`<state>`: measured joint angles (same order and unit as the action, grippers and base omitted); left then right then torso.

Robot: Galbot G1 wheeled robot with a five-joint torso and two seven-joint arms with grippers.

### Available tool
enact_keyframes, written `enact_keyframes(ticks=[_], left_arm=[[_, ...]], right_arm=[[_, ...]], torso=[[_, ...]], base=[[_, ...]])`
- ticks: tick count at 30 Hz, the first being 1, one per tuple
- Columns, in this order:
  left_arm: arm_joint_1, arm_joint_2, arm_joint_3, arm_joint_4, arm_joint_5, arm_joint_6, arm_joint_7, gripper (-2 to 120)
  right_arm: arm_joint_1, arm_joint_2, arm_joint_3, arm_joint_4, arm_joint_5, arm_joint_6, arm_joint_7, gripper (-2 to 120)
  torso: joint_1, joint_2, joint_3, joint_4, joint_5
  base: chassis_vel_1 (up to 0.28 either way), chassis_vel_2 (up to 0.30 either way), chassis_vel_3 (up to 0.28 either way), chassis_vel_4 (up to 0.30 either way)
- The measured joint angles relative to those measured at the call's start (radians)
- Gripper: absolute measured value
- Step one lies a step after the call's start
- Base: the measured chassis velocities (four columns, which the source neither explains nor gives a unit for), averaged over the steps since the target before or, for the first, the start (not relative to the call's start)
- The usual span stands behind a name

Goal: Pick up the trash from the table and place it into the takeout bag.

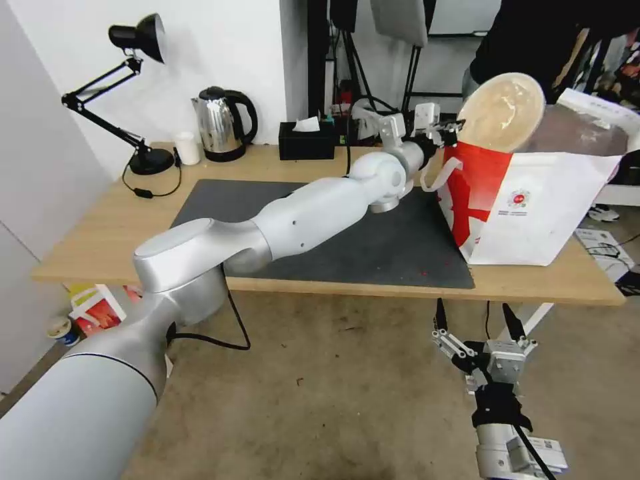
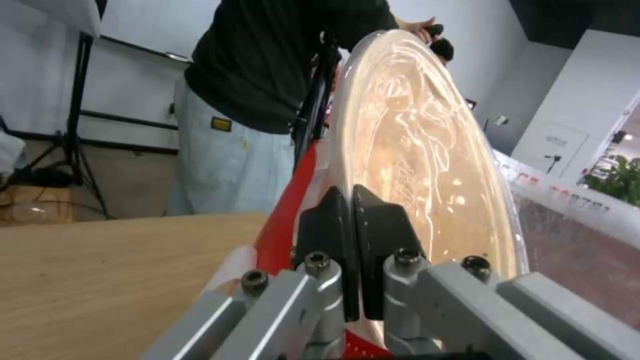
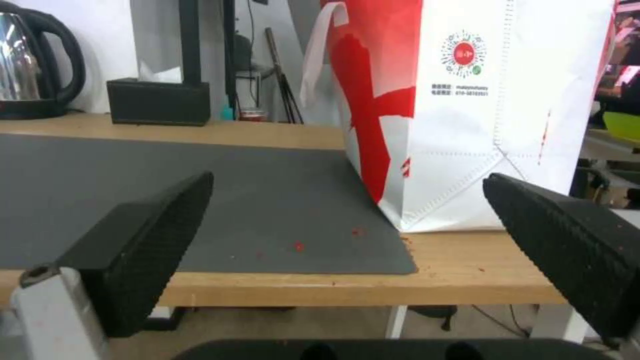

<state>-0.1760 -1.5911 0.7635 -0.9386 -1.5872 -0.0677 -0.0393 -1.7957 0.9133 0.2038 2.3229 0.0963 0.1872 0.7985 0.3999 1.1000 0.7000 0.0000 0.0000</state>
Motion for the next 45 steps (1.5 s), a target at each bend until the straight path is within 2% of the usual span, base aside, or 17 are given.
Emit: enact_keyframes(ticks=[6,8,9,17,22,23,26,28,29,31,35,39,41,42,43,44,45], left_arm=[[0.009,0.002,0.000,-0.007,0.018,-0.001,-0.006,5],[0.009,0.010,-0.002,-0.038,0.018,-0.001,-0.016,17],[0.009,0.010,-0.002,-0.038,0.018,-0.001,-0.016,17],[0.002,0.023,-0.019,-0.081,0.017,-0.009,-0.051,48],[0.002,0.027,-0.019,-0.085,0.017,-0.013,-0.053,57],[0.002,0.030,-0.020,-0.089,0.017,-0.018,-0.054,67],[0.002,0.030,-0.022,-0.090,0.018,-0.019,-0.055,74],[0.002,0.032,-0.024,-0.093,0.018,-0.020,-0.056,89],[0.002,0.032,-0.024,-0.093,0.018,-0.020,-0.056,89],[0.002,0.034,-0.024,-0.097,0.019,-0.021,-0.056,98],[0.000,0.033,-0.027,-0.097,0.019,-0.024,-0.057,99],[-0.004,0.046,-0.046,-0.125,0.063,-0.070,-0.060,100],[-0.003,0.107,-0.091,-0.248,0.095,-0.077,-0.130,100],[-0.001,0.134,-0.104,-0.288,0.108,-0.077,-0.157,100],[-0.001,0.134,-0.104,-0.288,0.108,-0.077,-0.157,100],[0.011,0.210,-0.140,-0.391,0.161,-0.077,-0.219,100],[0.019,0.256,-0.158,-0.445,0.196,-0.077,-0.242,100]], right_arm=[[0.000,0.000,0.000,0.000,0.000,0.000,0.000,100],[0.000,0.000,0.000,0.000,0.000,0.000,0.000,100],[0.000,0.000,0.000,0.000,0.000,0.000,0.000,100],[0.000,0.000,0.000,0.000,0.000,0.000,0.000,100],[0.000,0.000,0.000,0.000,0.000,0.000,0.000,100],[0.000,0.000,0.000,0.000,0.000,0.000,0.000,100],[0.000,0.000,0.000,0.000,0.000,0.000,0.000,100],[0.000,0.000,0.000,0.000,0.000,0.000,0.000,100],[0.000,0.000,0.000,0.000,0.000,0.000,0.000,100],[0.000,0.000,0.000,0.000,0.000,0.000,0.000,100],[0.000,0.000,0.000,0.000,0.000,0.000,0.000,100],[0.000,0.000,0.000,0.000,0.000,0.000,0.000,100],[0.000,0.000,0.000,0.000,0.000,0.000,0.000,100],[0.000,0.000,0.000,0.000,0.000,0.000,0.000,100],[0.000,0.000,0.000,0.000,0.000,0.000,0.000,100],[0.000,0.000,0.000,0.000,0.000,0.000,0.000,100],[0.000,0.000,0.000,0.000,0.000,0.000,0.000,100]], torso=[[0.000,0.000,0.000,0.0000,0.0000],[0.000,0.000,0.000,-0.0001,0.0000],[0.000,0.000,0.000,-0.0001,0.0000],[0.000,0.000,0.000,-0.0001,0.0001],[0.000,0.000,0.000,-0.0001,0.0000],[0.000,0.000,0.000,0.0000,0.0000],[0.000,0.000,0.000,0.0001,0.0000],[0.000,0.000,0.000,-0.0001,0.0001],[0.000,0.000,0.000,-0.0001,0.0001],[0.000,0.000,0.000,-0.0001,0.0000],[0.000,0.000,0.000,0.0000,0.0000],[0.000,0.000,0.000,-0.0002,0.0000],[0.000,0.000,0.000,-0.0004,0.0000],[0.000,0.000,0.000,-0.0005,0.0000],[0.000,0.000,0.000,-0.0005,0.0000],[0.000,0.000,0.000,-0.0001,-0.0002],[0.000,0.000,0.000,0.0000,-0.0003]], base=[[0.000,0.000,0.000,0.000],[0.000,0.000,0.000,0.000],[0.000,0.000,0.000,0.000],[0.000,0.000,0.000,0.000],[0.000,0.000,0.000,0.000],[0.000,0.000,0.000,0.000],[0.000,0.000,0.000,0.000],[0.000,0.000,0.000,0.000],[0.000,0.000,0.000,0.000],[0.000,0.000,0.000,0.000],[0.000,0.000,0.000,0.000],[0.000,0.000,0.000,0.000],[0.000,0.000,0.000,0.000],[0.000,0.000,0.000,0.000],[0.000,0.000,0.000,0.000],[0.000,0.000,0.000,0.000],[0.000,0.000,0.000,0.000]])
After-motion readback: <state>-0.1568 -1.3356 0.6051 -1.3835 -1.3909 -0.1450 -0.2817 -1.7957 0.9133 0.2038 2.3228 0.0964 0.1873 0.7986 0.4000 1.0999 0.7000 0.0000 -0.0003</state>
